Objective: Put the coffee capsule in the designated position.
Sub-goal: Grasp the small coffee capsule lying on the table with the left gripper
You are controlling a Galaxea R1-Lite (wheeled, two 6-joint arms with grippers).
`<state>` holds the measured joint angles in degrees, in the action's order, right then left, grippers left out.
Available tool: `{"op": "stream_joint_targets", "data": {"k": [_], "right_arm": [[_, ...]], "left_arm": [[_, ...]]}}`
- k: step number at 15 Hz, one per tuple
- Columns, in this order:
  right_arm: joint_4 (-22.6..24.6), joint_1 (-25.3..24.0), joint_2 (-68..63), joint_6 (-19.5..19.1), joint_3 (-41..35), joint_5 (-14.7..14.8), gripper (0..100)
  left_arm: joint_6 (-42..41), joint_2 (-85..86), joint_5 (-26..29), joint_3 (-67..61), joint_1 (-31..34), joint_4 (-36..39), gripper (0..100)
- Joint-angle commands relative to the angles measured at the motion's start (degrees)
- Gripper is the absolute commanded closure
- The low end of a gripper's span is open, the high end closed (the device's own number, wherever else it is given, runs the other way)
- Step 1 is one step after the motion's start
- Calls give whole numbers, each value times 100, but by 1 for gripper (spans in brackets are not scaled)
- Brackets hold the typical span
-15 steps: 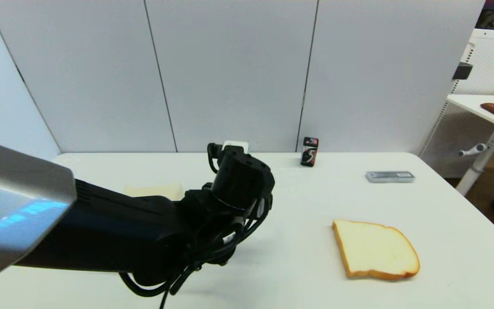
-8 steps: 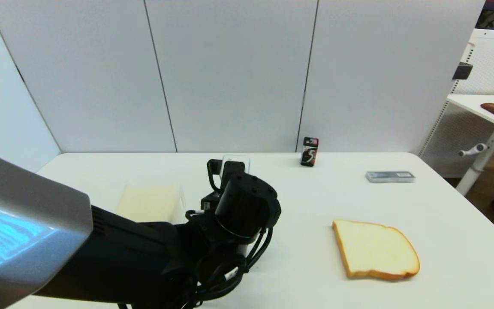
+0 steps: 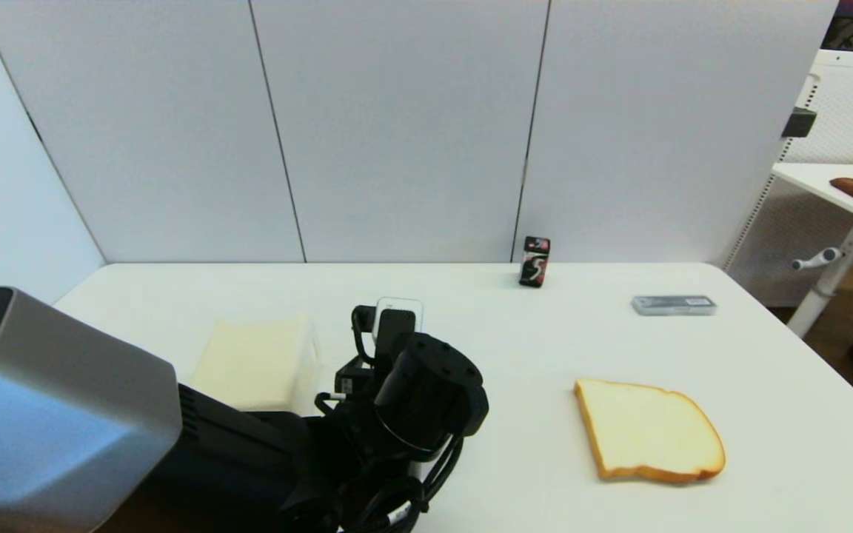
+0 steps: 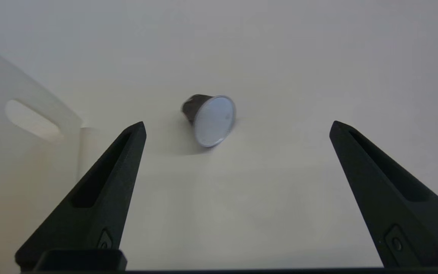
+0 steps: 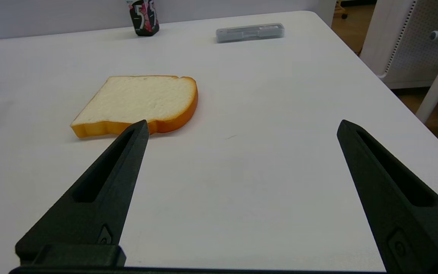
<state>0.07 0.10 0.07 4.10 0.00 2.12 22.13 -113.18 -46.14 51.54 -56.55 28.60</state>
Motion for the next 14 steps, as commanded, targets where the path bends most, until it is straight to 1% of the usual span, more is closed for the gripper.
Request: {"op": "stream_joint_targets", "data": {"k": [1,3,5,6,14], "right_arm": [[1,-1,-7,3,0,-1,0],[1,-1,-7,3,0,-1,0],[1,-1,-7,3,0,-1,0],[1,-1,-7,3,0,-1,0],[1,-1,-7,3,0,-1,0]], "left_arm": [[-50,-47,-35,427,-216,-30,0],[-77,-55,-97,541,-295,-127,0],[-226,-64,-571,699,-286,-118,0],[-305,-90,-721,691,-277,-118,0],[-279,-539,-853,682,259,-83,0]]}}
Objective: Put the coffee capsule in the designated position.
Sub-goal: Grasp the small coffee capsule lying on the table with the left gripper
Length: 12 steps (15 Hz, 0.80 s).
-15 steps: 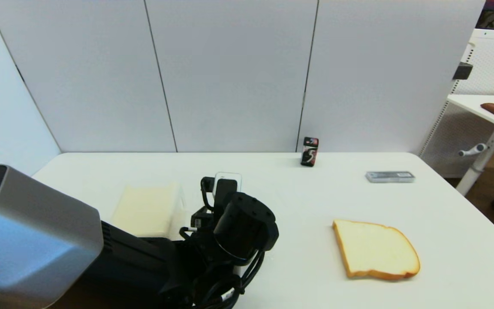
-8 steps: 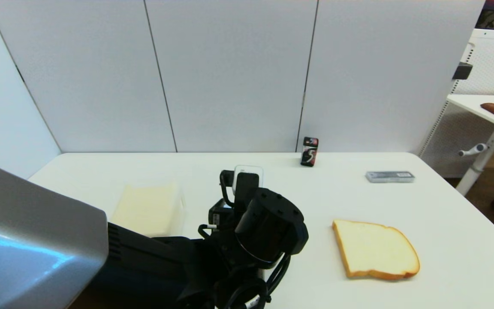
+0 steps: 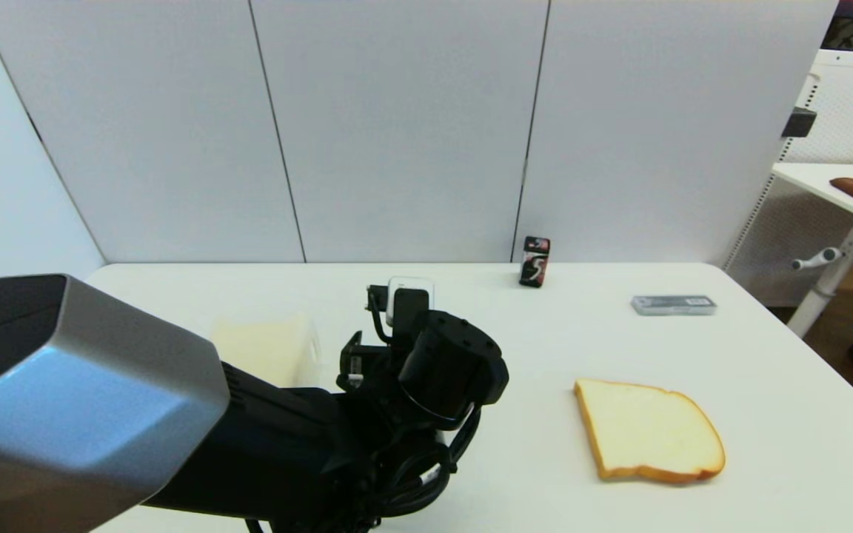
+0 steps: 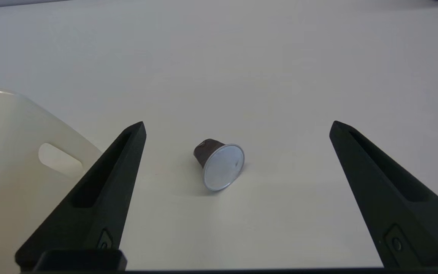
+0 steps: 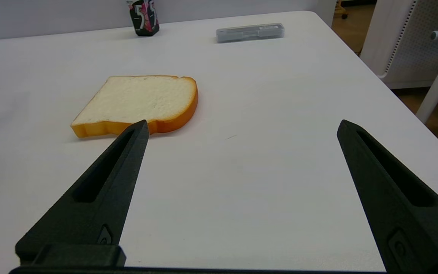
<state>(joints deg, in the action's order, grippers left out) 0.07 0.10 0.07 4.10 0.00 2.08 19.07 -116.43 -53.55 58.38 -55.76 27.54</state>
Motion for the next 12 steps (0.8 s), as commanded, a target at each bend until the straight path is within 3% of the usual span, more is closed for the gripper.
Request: {"op": "stream_joint_targets", "data": {"k": [1,12], "right_arm": [[1,-1,-7,3,0,2,0],[1,-1,-7,-5,0,2,0]], "left_arm": [[36,-275,-120,-2,215,23,0],[361,-574,-85,33,250,-29,0]]}}
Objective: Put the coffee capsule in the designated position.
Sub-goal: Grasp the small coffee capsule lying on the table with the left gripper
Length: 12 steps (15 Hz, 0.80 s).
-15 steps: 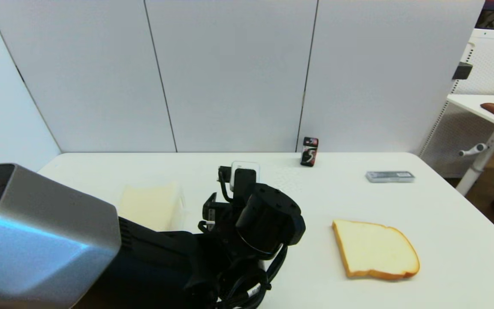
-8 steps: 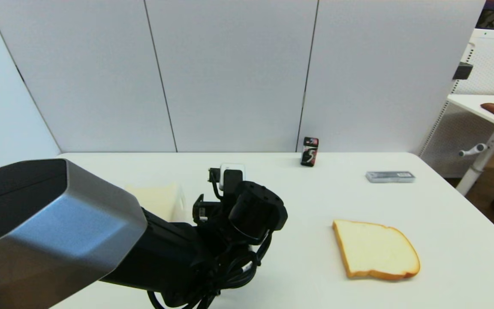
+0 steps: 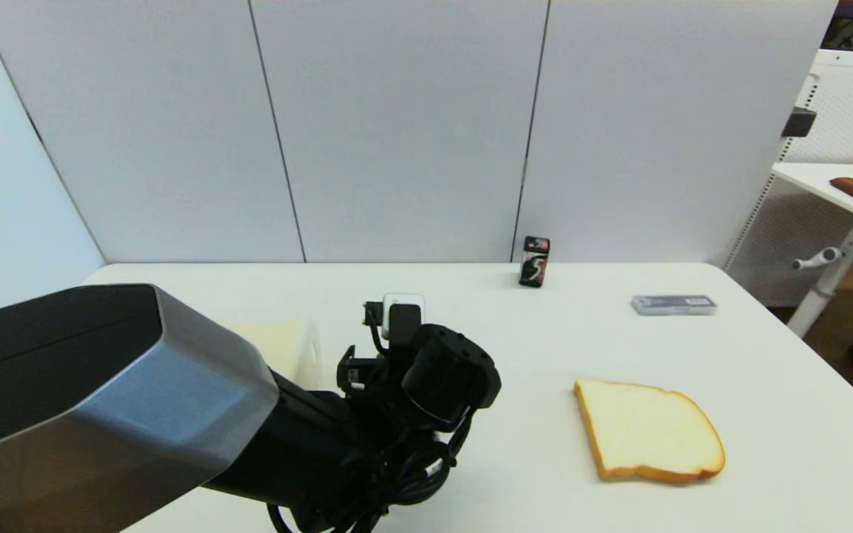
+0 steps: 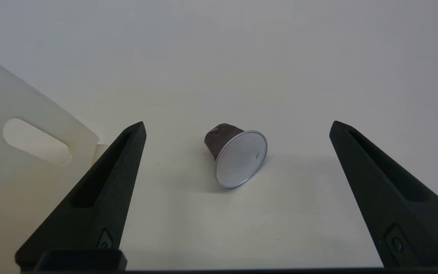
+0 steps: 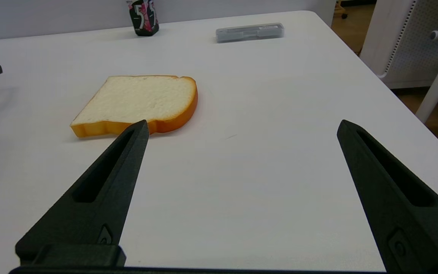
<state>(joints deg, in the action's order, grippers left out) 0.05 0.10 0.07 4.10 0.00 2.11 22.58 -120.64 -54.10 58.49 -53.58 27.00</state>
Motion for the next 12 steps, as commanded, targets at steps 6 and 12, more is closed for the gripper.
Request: {"op": "stream_joint_targets", "data": {"k": [6,12], "right_arm": [[4,-1,-7,3,0,0,0],[4,-1,-7,3,0,0,0]], "left_arm": [[1,-399,102,163,216,24,0],[27,-443,313,242,313,42,0]]}}
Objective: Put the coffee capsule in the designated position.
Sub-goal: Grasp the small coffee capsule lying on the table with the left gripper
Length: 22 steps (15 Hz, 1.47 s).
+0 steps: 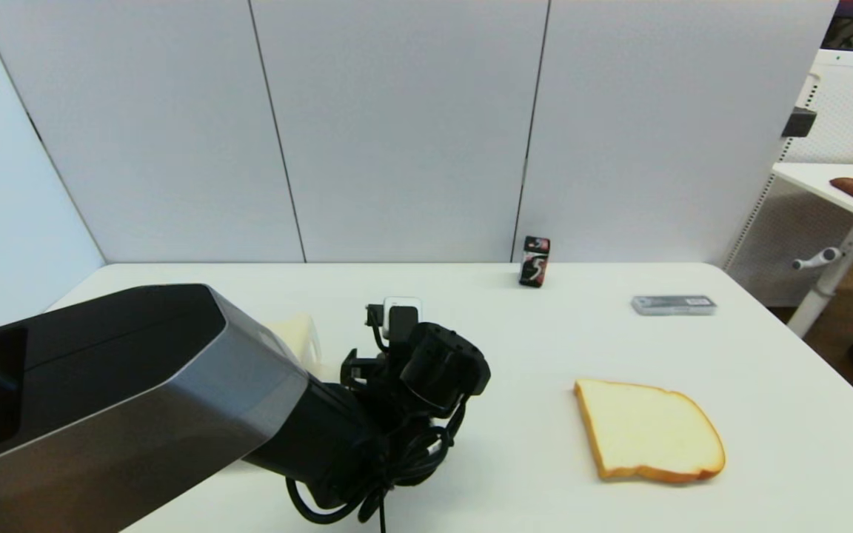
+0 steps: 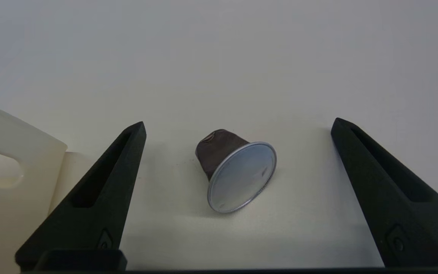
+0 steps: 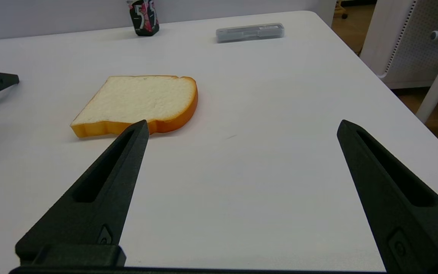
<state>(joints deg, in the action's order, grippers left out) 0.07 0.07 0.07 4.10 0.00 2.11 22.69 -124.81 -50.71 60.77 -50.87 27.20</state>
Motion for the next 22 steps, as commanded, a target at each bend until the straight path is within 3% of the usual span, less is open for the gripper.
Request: {"op": "stream_joint_targets", "data": {"k": [1,6,9,22], "right_arm": [[1,1,-7,3,0,0,0],[1,1,-7,3,0,0,0],[1,1,-7,3,0,0,0],[1,1,-7,3,0,0,0]], "left_arm": [[25,-35,-18,14,51,40,0],[219,-44,9,154,60,14,0],[359,-35,290,172,60,5,0],[597,-132,299,154,51,-13,0]]}}
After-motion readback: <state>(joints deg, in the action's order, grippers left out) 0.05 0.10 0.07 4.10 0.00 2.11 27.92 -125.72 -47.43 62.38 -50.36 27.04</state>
